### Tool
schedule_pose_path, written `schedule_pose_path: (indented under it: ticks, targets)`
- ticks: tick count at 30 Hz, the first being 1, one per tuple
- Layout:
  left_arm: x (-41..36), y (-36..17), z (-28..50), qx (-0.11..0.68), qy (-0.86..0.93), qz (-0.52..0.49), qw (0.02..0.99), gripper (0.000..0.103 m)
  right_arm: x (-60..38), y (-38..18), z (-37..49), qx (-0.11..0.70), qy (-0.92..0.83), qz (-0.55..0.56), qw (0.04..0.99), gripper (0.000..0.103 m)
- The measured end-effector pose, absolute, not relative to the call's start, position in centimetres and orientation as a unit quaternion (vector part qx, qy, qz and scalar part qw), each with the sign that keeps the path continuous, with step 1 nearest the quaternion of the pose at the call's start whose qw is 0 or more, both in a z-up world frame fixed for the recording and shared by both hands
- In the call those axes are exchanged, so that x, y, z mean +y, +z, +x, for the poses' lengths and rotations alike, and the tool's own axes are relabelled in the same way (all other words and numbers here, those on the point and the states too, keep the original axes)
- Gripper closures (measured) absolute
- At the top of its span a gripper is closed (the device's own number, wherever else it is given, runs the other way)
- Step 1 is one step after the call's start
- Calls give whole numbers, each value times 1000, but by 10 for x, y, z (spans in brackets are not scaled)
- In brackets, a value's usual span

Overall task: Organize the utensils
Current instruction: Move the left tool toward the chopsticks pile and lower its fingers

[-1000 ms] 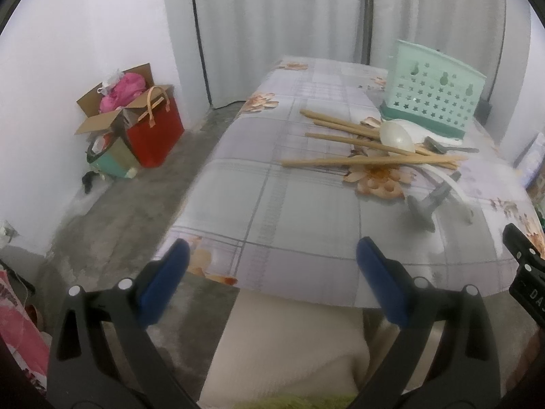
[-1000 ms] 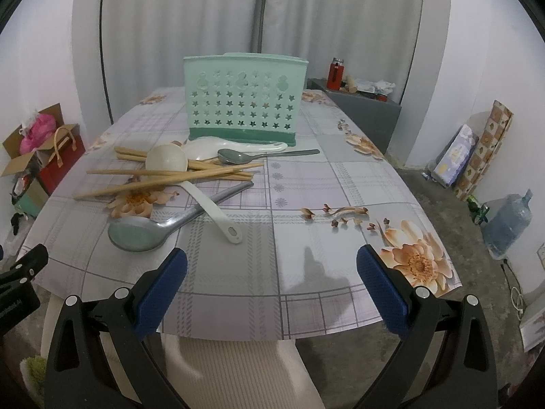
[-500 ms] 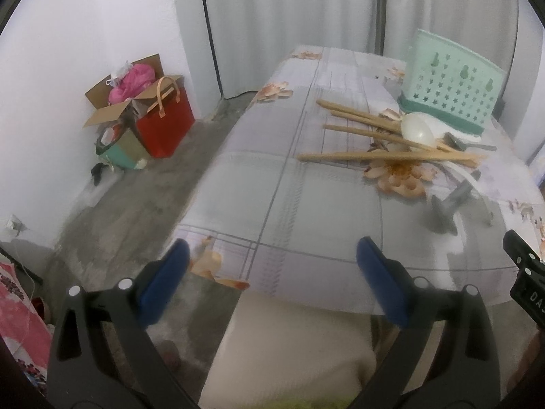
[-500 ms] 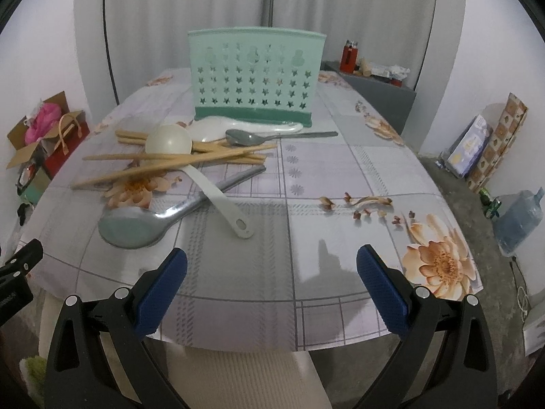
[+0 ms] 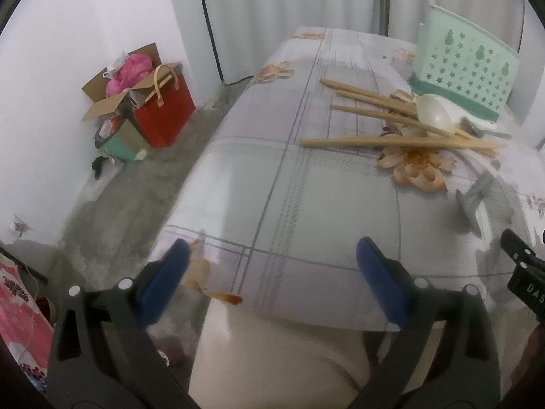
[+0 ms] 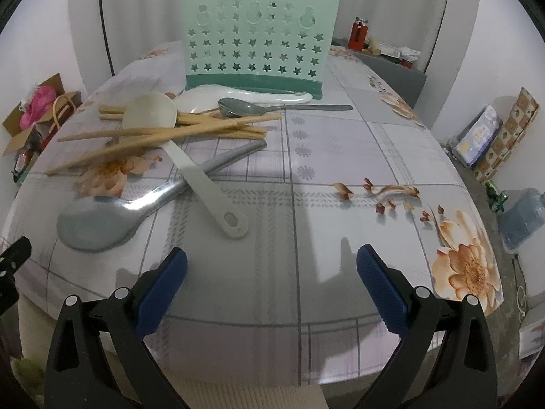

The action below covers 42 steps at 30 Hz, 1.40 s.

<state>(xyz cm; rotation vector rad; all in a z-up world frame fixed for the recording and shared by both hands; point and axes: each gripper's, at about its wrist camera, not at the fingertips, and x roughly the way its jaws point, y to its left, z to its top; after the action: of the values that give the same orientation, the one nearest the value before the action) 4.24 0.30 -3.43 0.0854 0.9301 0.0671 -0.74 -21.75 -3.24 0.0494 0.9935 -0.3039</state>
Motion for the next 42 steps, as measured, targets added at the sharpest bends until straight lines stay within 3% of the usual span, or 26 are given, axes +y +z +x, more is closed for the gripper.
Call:
schedule_pose_path:
  ticks: [21,28,34,39,42]
  targets:
    - [-7,-45,47,421,18,60,905,8,-224,-39,-16,442,-129,59,886,6]
    - [3,-44,55,441,-11,36,897,7,-230,-37,-16,447,-102,64,887,6]
    - [7,-24,45,402,-104,-36,909,9,-258,-30,-17,440,-66,128,886,6]
    - [-14,-22,48,421,-205,-88,879,33,-272,-26,-14,432,-62,146,888,14]
    - [-25,-25,53,432,-223,-99,868,39,-274,-22,-15,422,-56,144,893,16]
